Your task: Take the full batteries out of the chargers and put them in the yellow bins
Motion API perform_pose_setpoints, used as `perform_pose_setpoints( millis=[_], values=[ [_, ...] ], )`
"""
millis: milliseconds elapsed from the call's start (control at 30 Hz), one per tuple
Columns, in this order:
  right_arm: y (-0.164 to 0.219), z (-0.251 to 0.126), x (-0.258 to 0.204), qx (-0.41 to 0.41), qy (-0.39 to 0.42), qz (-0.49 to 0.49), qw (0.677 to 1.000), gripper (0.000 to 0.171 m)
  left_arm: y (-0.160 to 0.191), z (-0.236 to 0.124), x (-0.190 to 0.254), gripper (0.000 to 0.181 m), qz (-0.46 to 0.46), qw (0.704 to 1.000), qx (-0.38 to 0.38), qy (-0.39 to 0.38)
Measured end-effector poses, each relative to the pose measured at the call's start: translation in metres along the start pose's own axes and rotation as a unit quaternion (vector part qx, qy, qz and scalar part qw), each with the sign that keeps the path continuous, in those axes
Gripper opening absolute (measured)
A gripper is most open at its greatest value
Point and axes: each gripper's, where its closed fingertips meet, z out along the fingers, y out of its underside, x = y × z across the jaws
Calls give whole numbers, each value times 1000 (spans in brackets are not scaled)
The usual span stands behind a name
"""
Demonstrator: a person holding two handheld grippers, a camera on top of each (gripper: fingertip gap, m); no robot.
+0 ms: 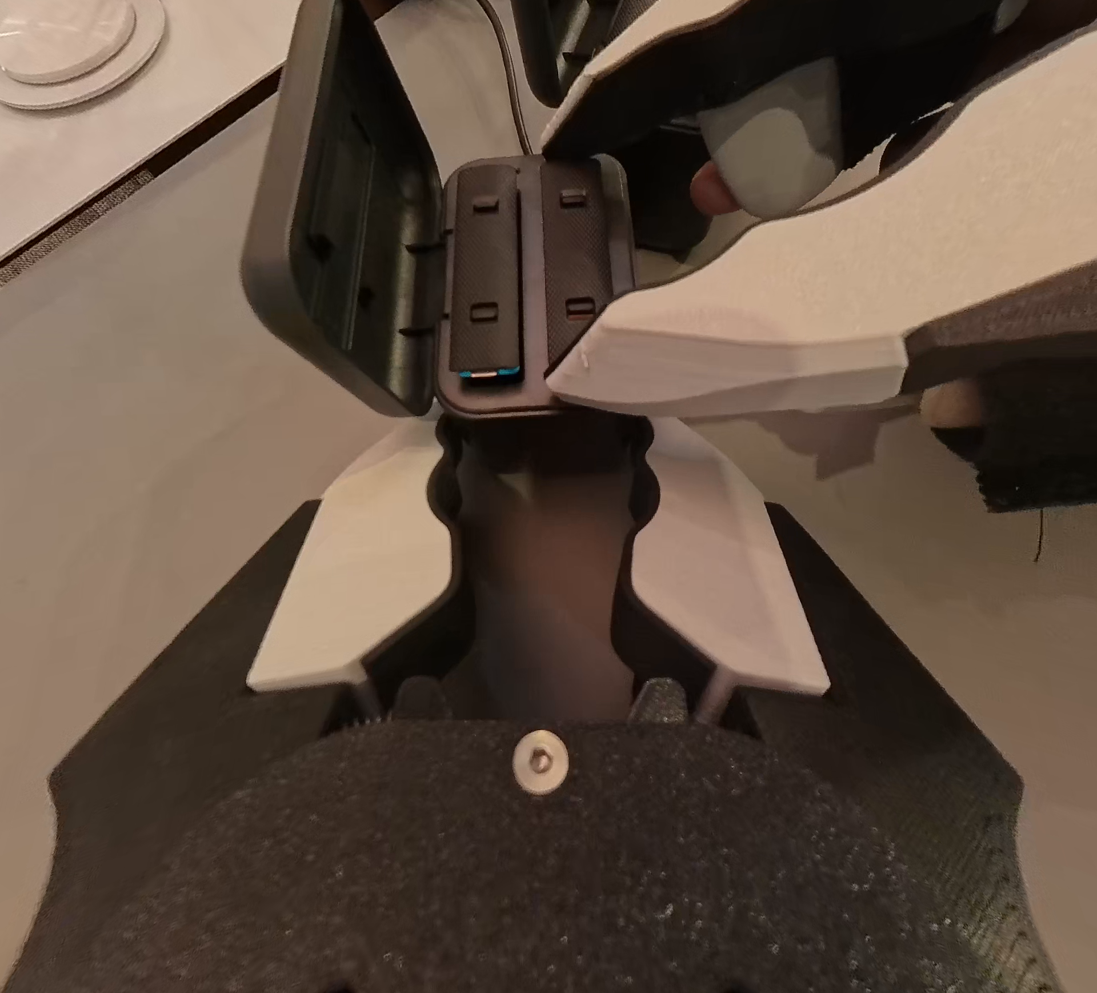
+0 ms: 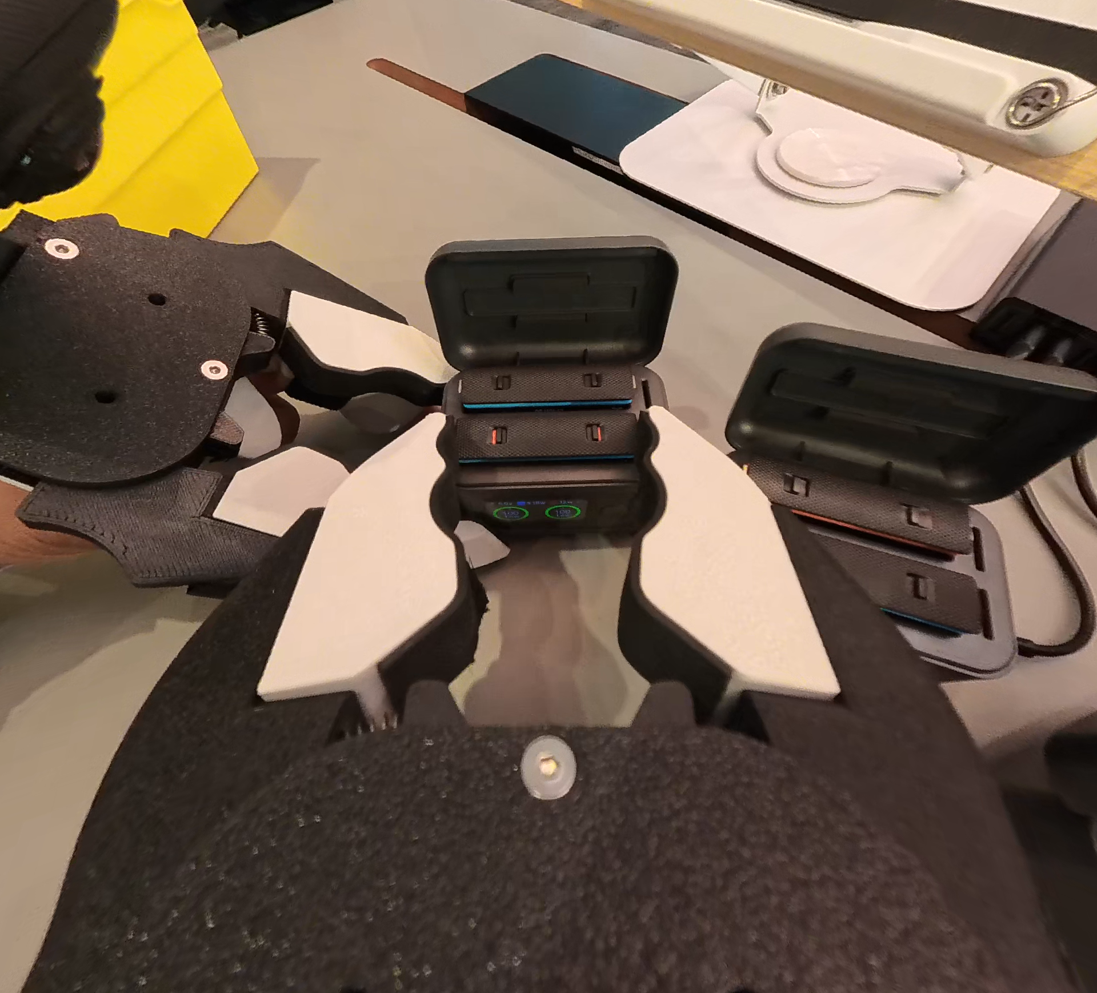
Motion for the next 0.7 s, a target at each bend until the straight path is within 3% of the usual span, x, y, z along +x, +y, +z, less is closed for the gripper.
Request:
perform_pose_setpoints(
  millis=[233, 267, 300, 367, 533, 700],
  values=[
    [-7, -3, 8, 20, 19, 15, 1000, 56, 4, 0, -1, 57, -2, 1000, -17, 1],
    [-21, -13, 20, 66, 49, 19, 996, 0, 2, 0, -1, 56, -2, 1000, -8, -1],
    [-38, -25, 17, 101, 19, 5, 995, 0, 3, 0, 0, 56, -1, 1000, -11, 2],
    [-45, -31, 5, 89, -13, -19, 996, 0, 3, 0, 0, 56, -3, 1000, -10, 2],
    [-47, -30, -10, 89, -13, -51, 995, 16, 3, 0, 0, 56, -3, 1000, -10, 1],
    [-32, -23, -1, 49, 6, -69, 996, 49, 3, 1, 0, 56, -3, 1000, -10, 2]
  ],
)
